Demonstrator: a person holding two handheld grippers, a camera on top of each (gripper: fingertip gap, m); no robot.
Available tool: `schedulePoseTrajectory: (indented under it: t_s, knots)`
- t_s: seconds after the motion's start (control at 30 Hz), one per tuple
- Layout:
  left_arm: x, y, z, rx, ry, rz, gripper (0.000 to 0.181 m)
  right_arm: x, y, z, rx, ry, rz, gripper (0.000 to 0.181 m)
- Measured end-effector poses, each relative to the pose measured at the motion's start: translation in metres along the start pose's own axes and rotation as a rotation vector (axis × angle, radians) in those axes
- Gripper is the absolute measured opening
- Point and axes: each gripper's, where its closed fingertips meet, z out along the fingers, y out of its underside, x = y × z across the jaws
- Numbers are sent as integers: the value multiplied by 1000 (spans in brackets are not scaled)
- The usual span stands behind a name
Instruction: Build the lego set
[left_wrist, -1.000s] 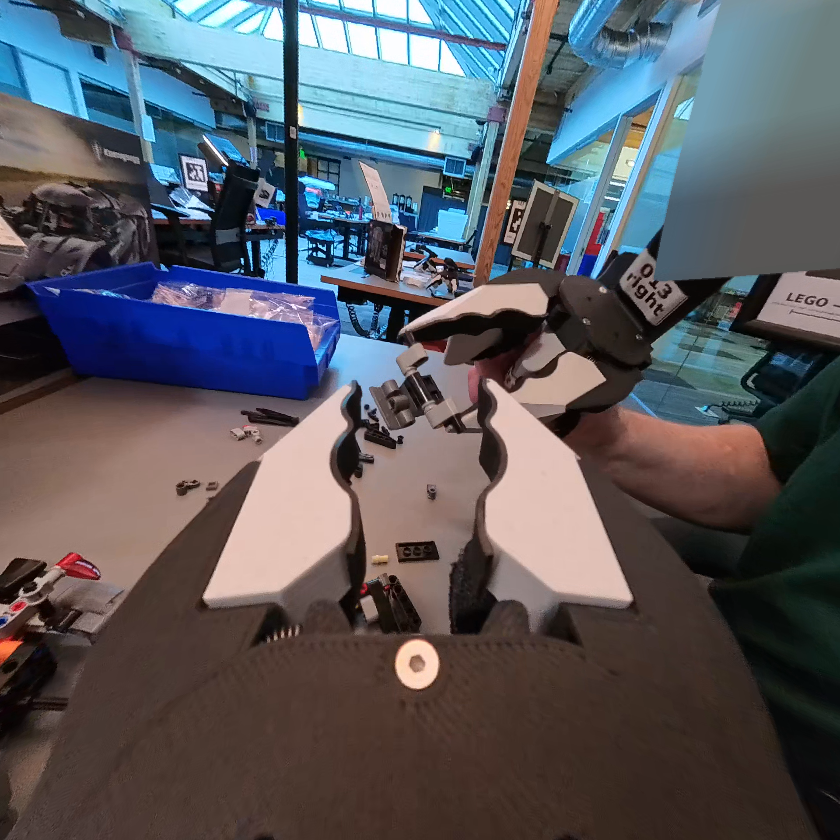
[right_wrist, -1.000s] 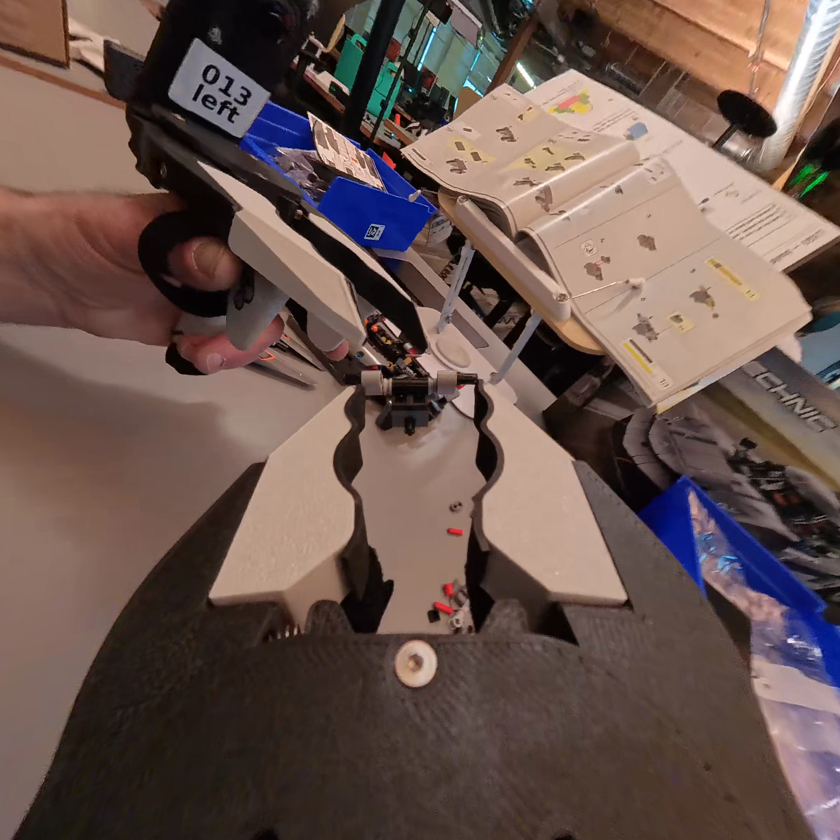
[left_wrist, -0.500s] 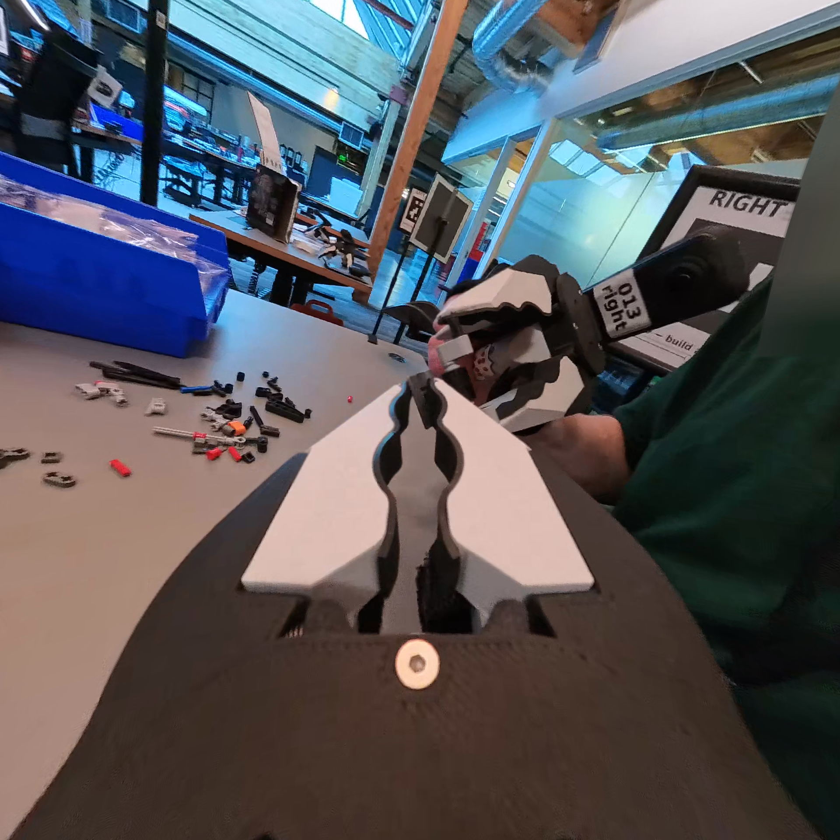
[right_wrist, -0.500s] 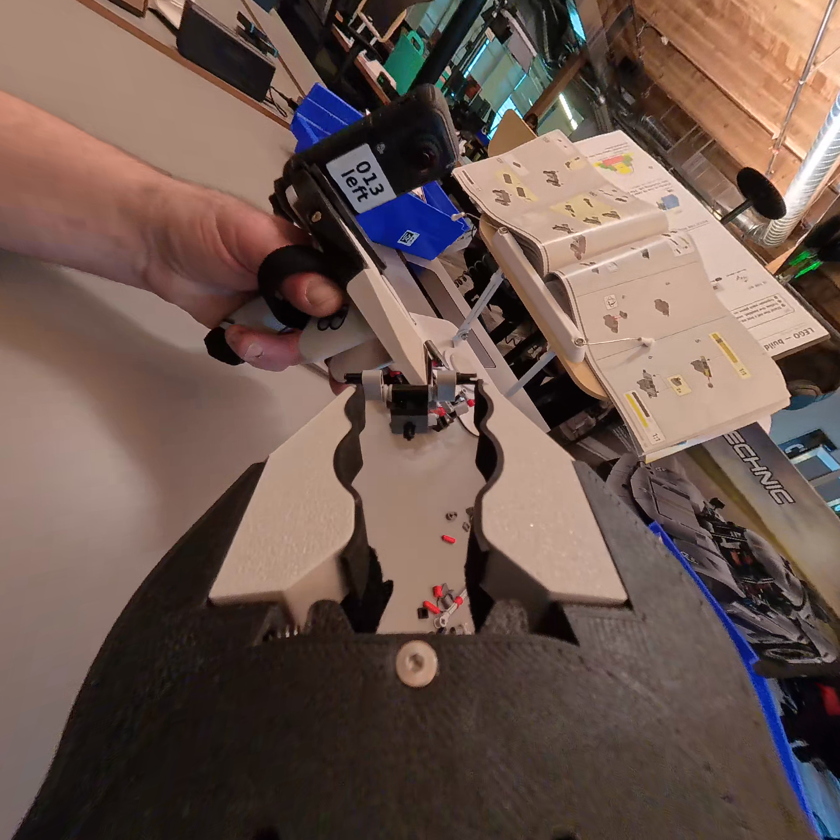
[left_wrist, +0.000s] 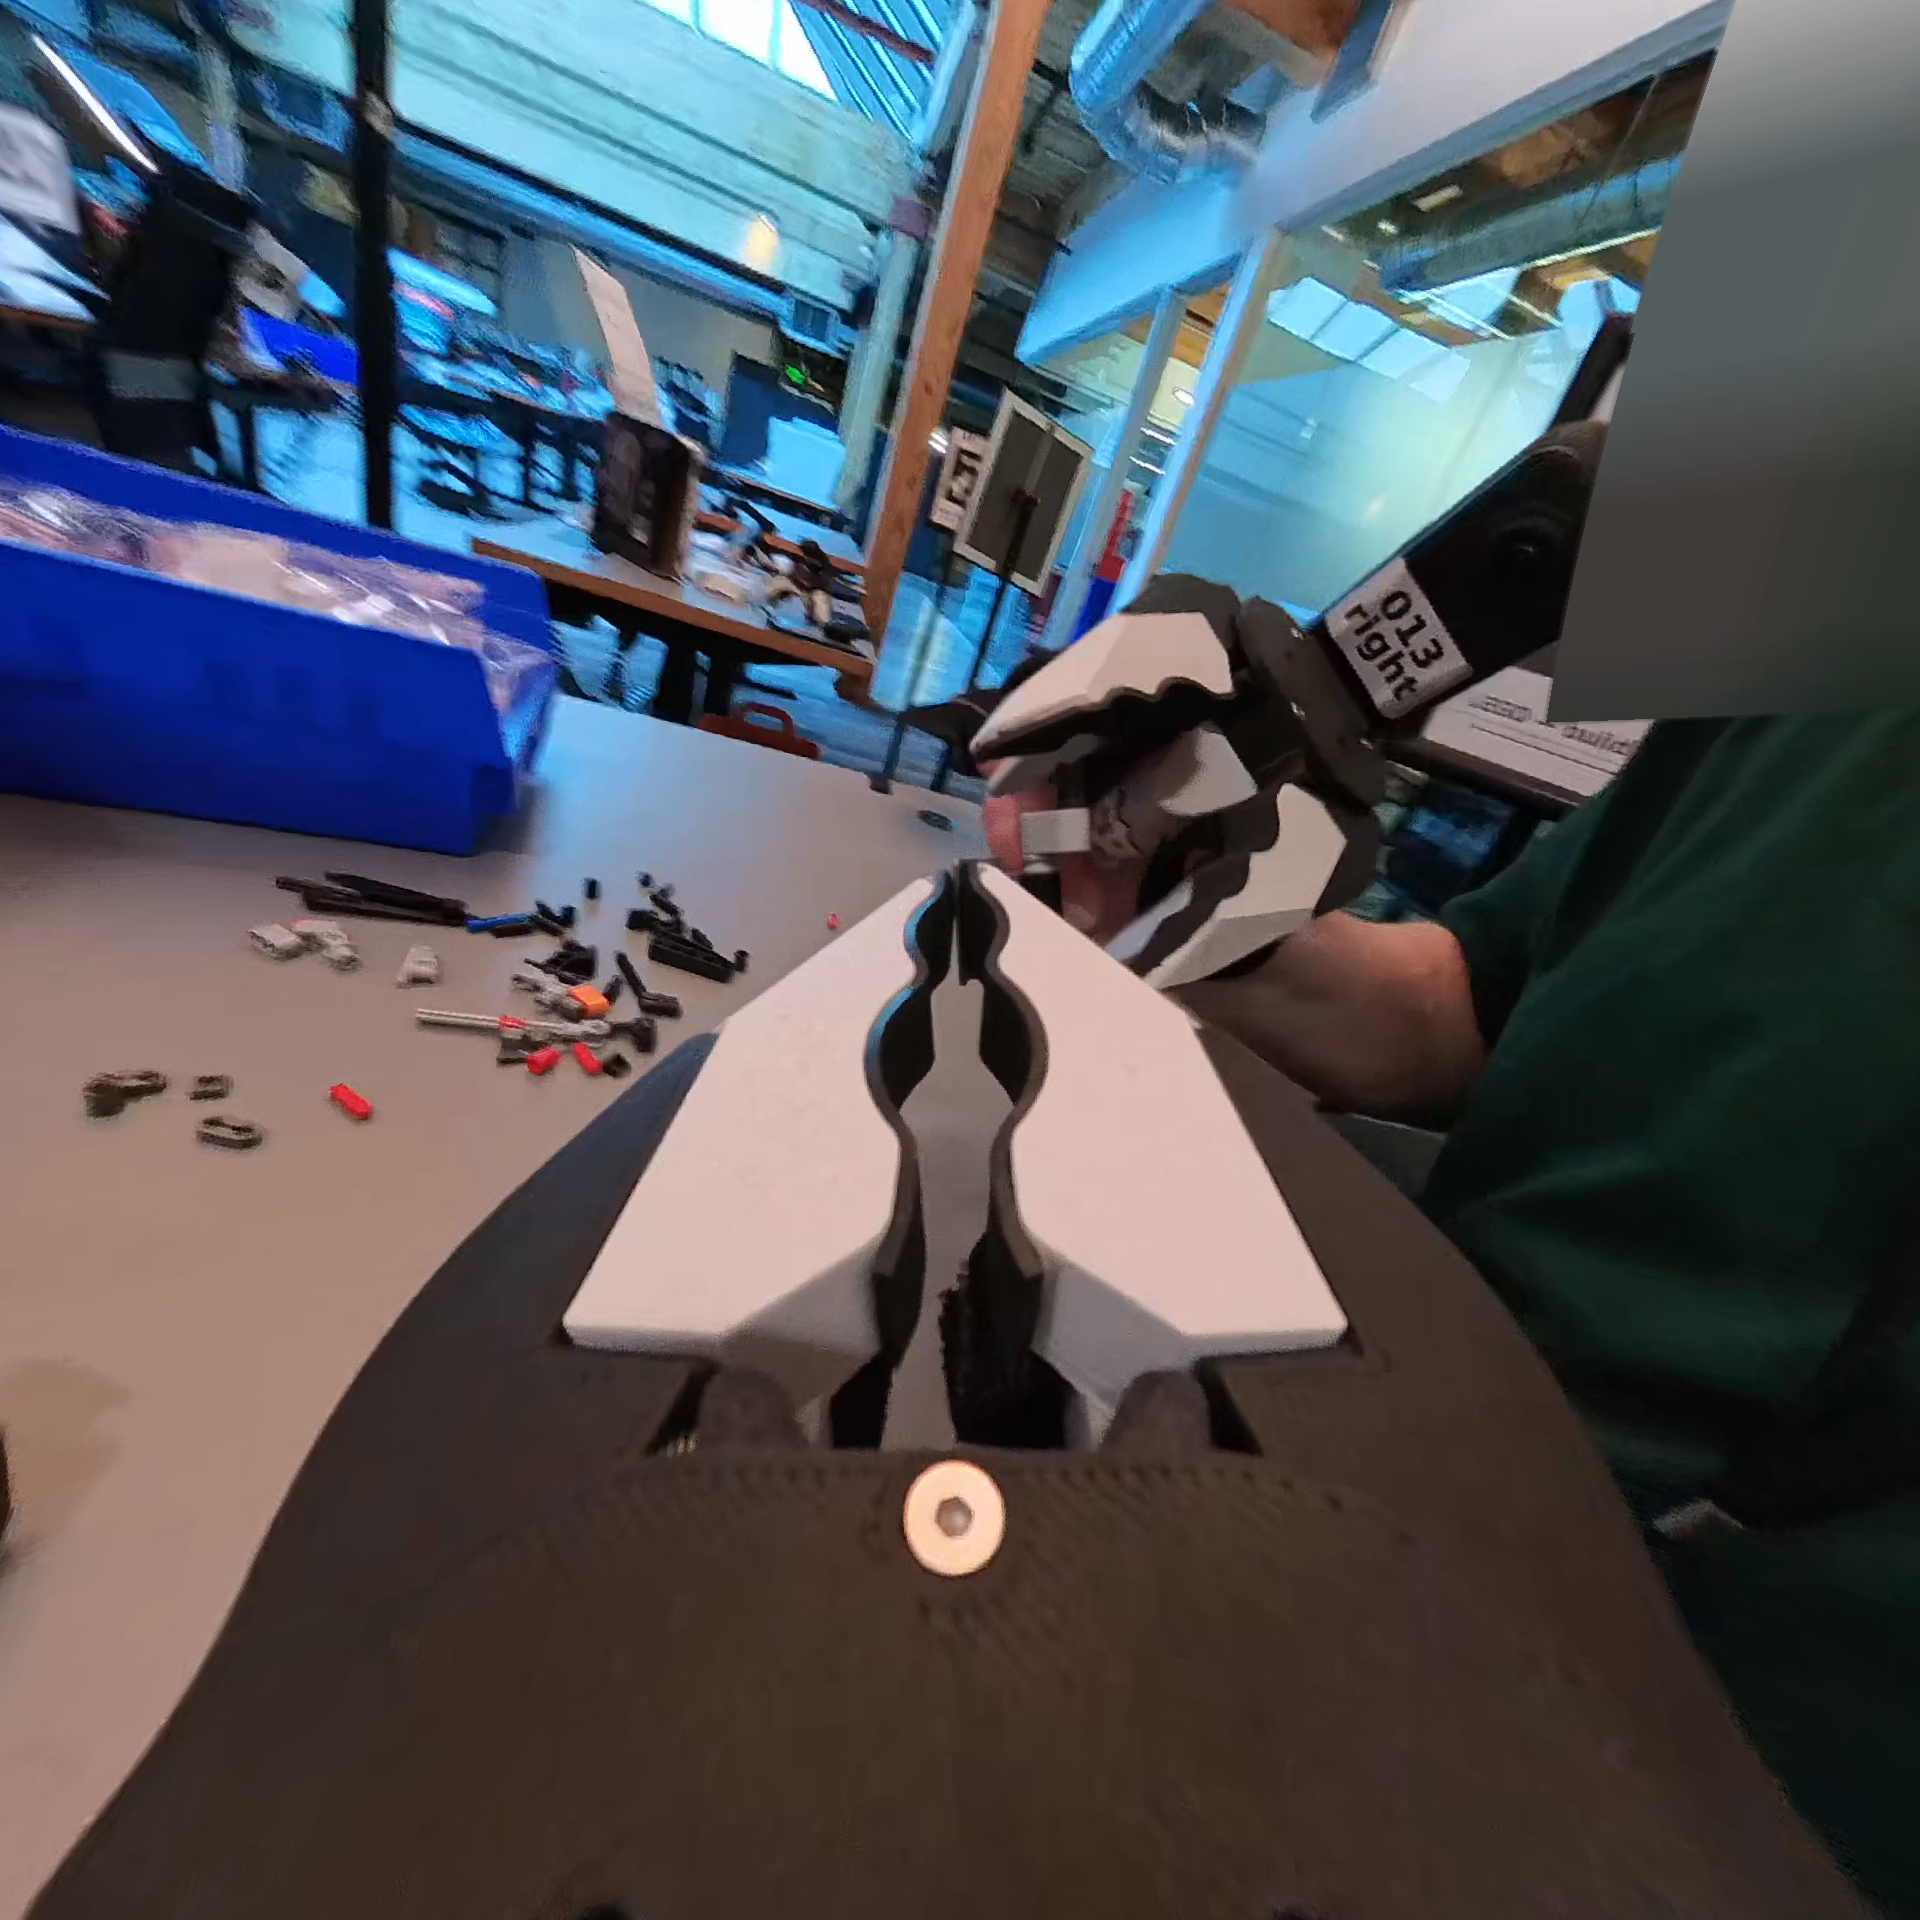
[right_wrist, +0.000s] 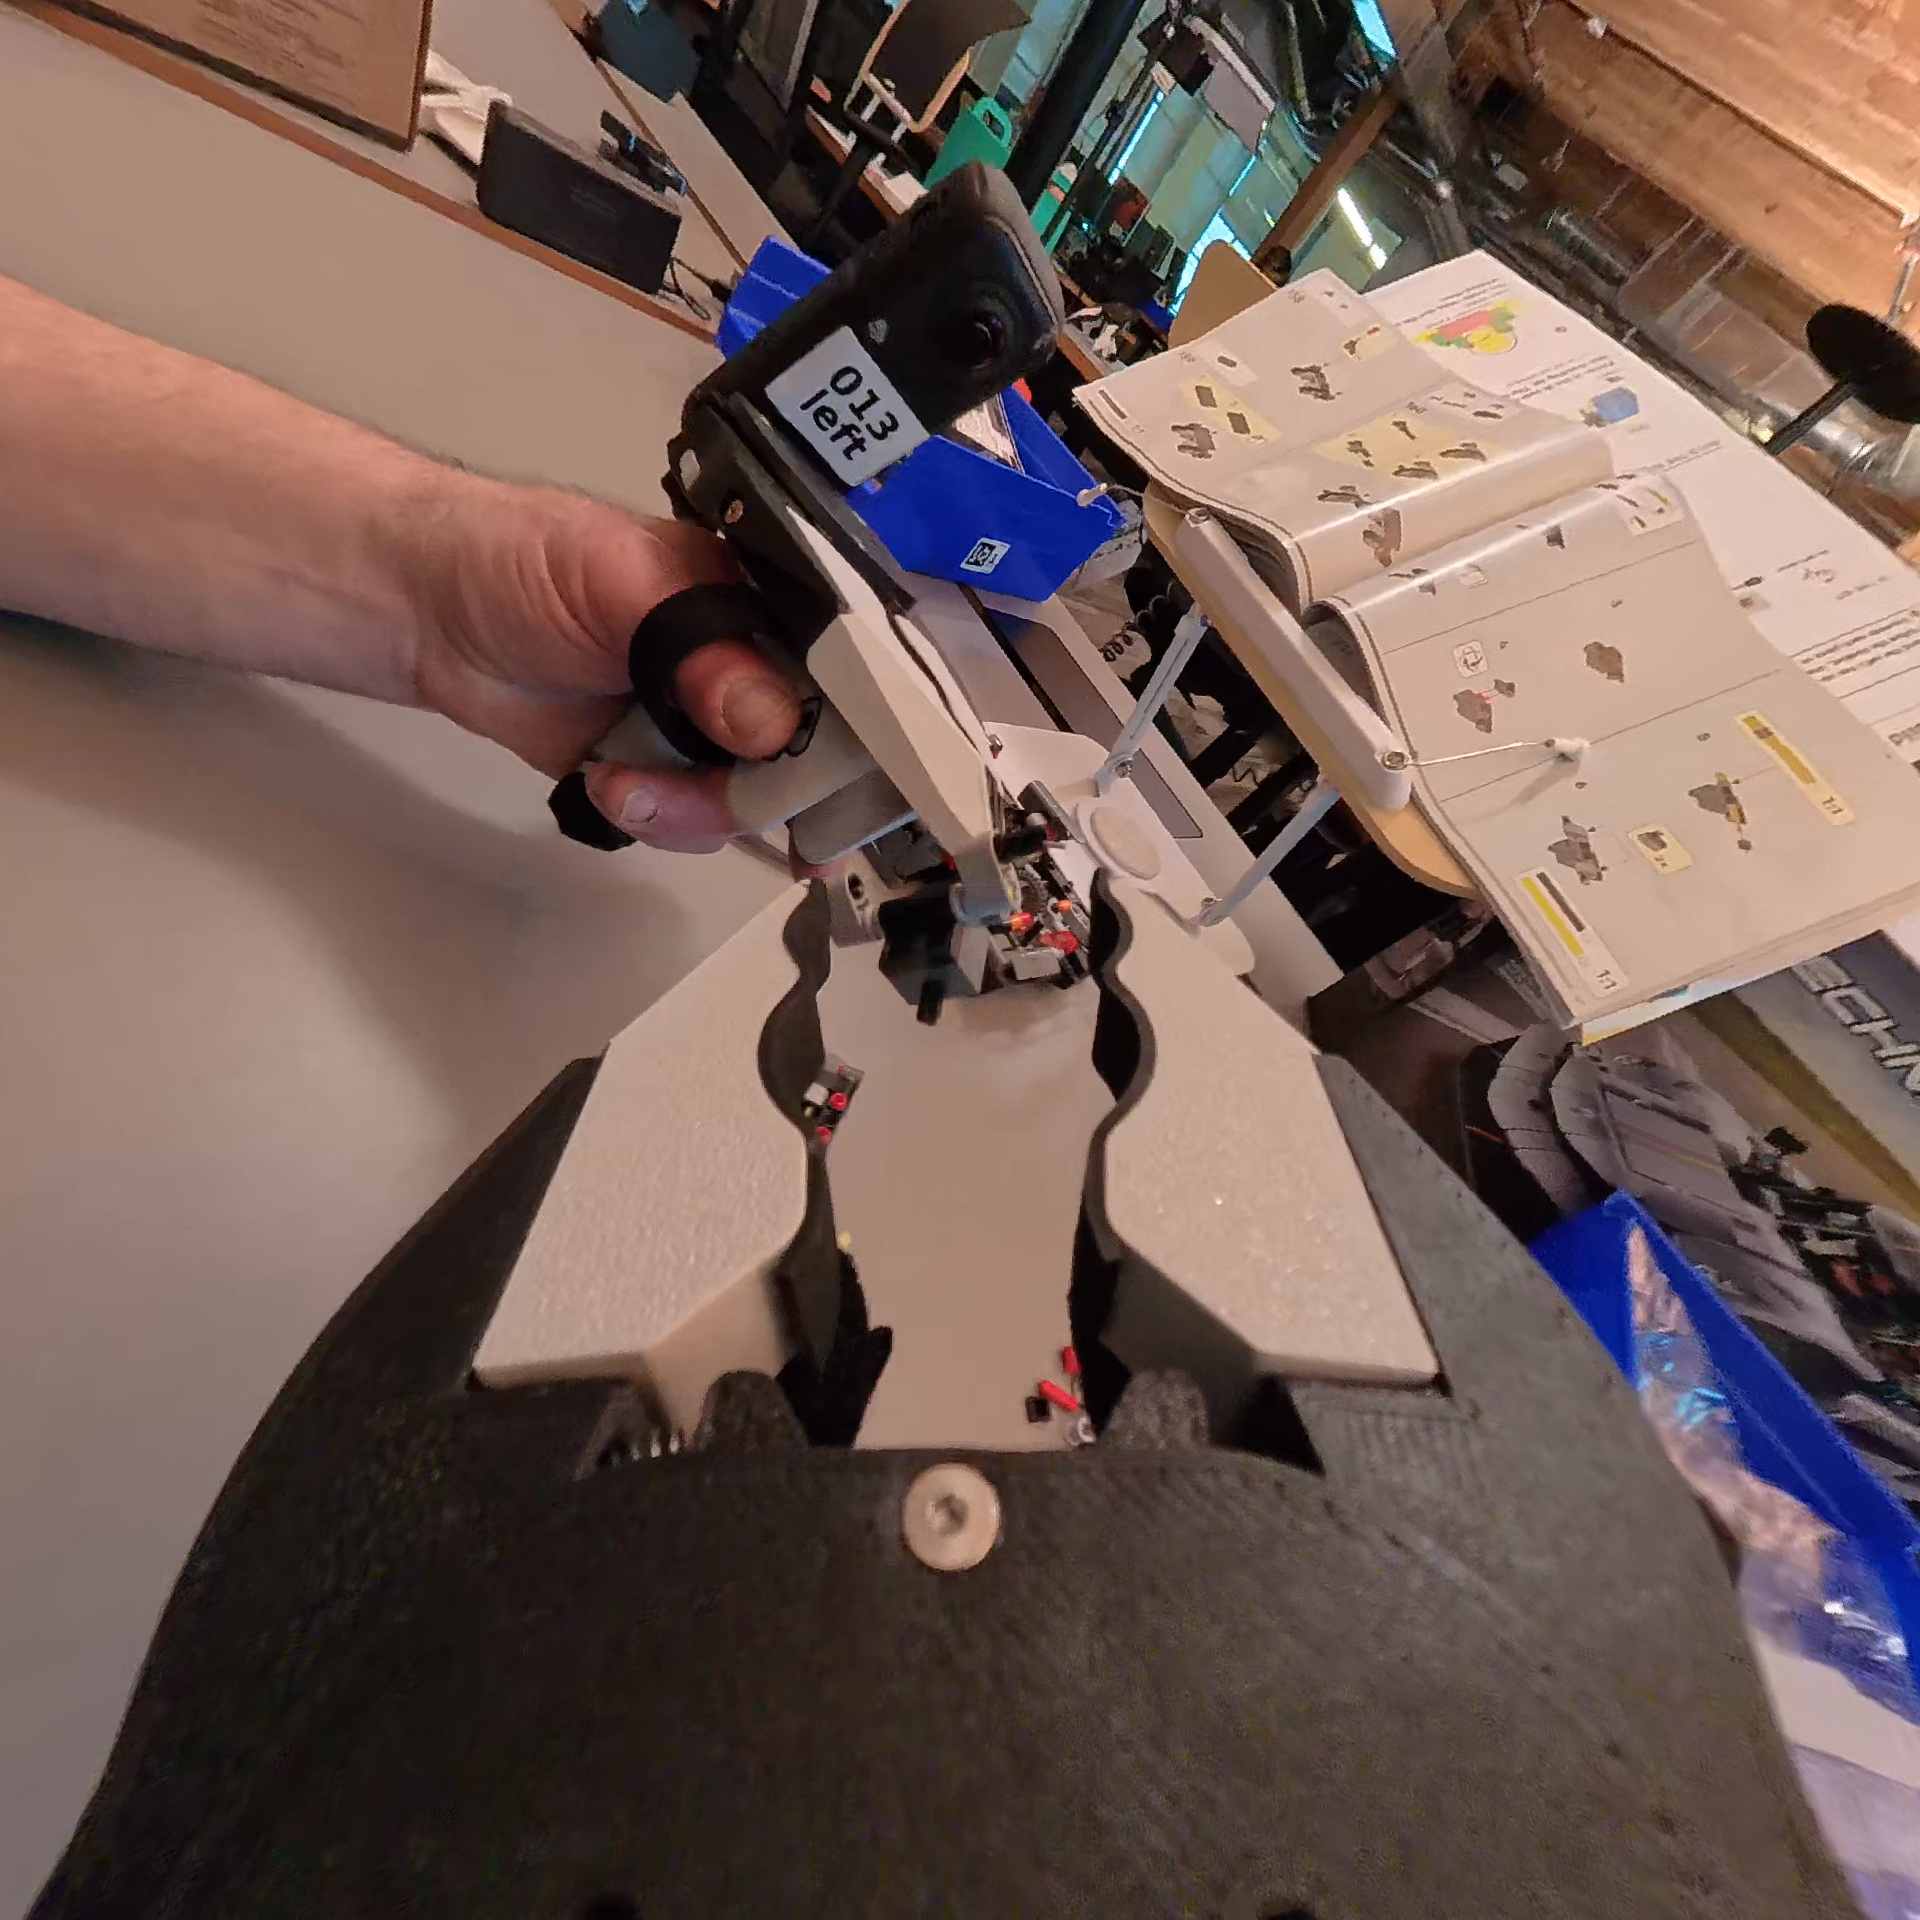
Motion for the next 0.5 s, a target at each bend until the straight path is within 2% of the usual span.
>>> schedulePoseTrajectory:
  t_s: [0.03, 0.1, 0.2, 0.33, 0.5]
  knots:
    - [0, -2, -1, 11, -11, 10, 0, 1, -1, -1, 9, -3, 35, 51]
    - [2, 3, 2, -16, 1, 7, 0, 3, 1, -2, 15, -5, 85, 42]
    - [-1, 5, 3, -13, -12, 33, 0, 3, 8, -4, 13, -25, 142, 40]
    - [4, -11, -5, 78, 21, 58, 0, 6, 13, -9, 70, -88, 419, 37]
    - [10, -8, 1, 60, 33, 107, 0, -3, 0, -8, 159, -236, 603, 22]
